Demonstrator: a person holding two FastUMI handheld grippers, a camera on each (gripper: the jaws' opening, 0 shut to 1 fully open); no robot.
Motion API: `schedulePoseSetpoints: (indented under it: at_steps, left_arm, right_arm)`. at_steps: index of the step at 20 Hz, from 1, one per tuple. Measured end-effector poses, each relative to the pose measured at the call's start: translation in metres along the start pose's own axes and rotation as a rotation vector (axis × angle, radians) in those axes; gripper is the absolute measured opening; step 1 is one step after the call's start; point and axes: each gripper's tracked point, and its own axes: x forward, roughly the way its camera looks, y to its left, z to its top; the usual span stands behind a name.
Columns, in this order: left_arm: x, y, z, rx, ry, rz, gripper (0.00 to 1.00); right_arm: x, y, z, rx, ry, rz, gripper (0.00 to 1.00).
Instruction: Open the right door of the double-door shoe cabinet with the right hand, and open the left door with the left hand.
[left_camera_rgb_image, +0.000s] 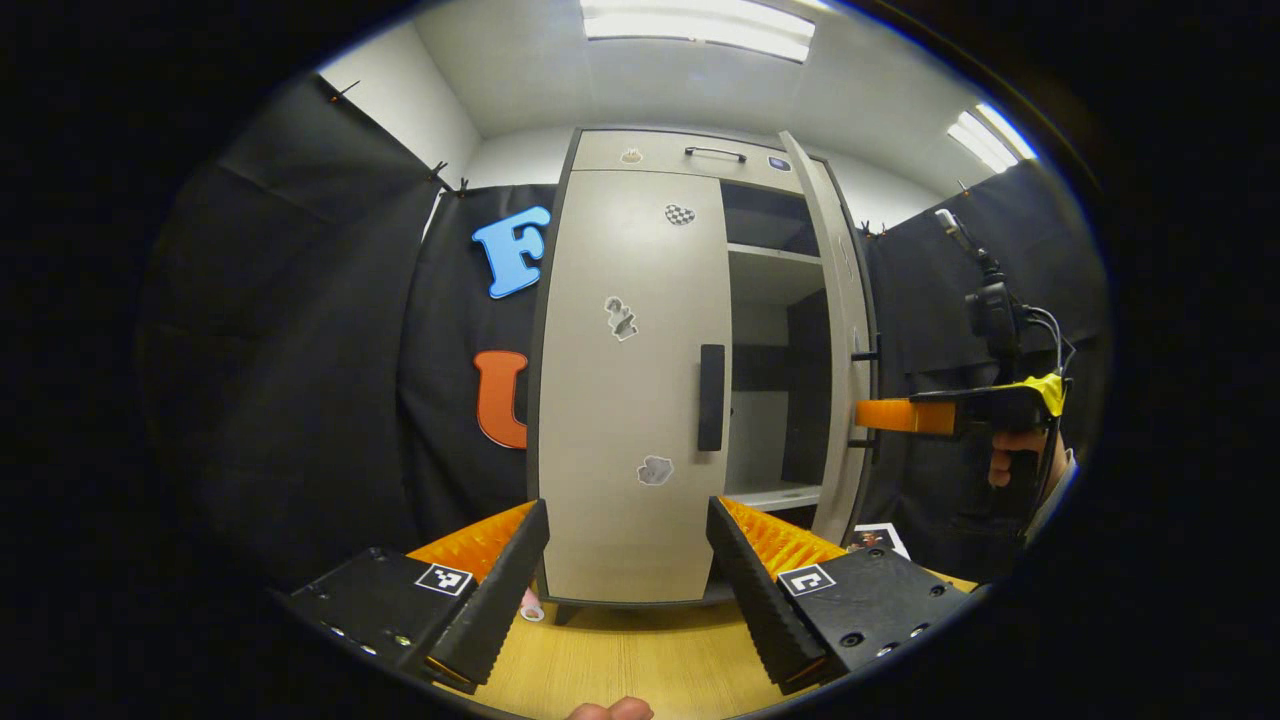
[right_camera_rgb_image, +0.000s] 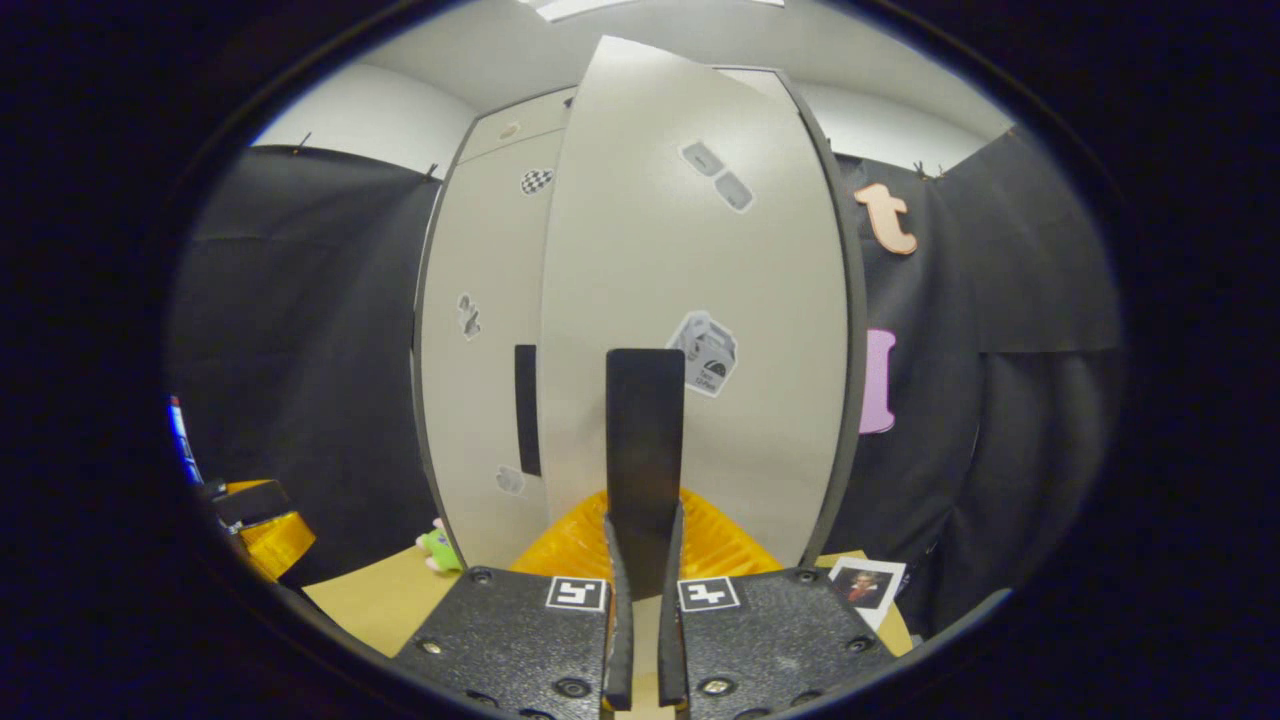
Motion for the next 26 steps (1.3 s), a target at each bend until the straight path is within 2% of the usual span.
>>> schedulePoseSetpoints:
  at_steps: [7,12,18,21,26]
  left_arm:
    - [0.000,-0.025,0.000,-0.001,0.005,-0.020,0.95]
    - [0.009,-0.036,-0.004,0.013,0.006,-0.041,0.95]
    - [0.014,-0.043,-0.006,-0.015,0.017,-0.059,0.95]
    - [0.016,-0.042,-0.005,-0.015,0.013,-0.054,0.95]
    - [0.017,-0.041,-0.006,-0.017,0.018,-0.044,0.95]
  right_arm:
    - [-0.049,-0.059,-0.003,-0.021,-0.011,-0.099,0.12]
    - [-0.061,-0.085,-0.004,-0.026,-0.005,-0.151,0.11]
    - [-0.068,-0.118,-0.005,-0.090,0.004,-0.257,0.11]
    - [-0.067,-0.131,-0.006,-0.050,-0.005,-0.269,0.07]
    - [-0.069,-0.151,-0.008,0.056,-0.023,-0.237,0.04]
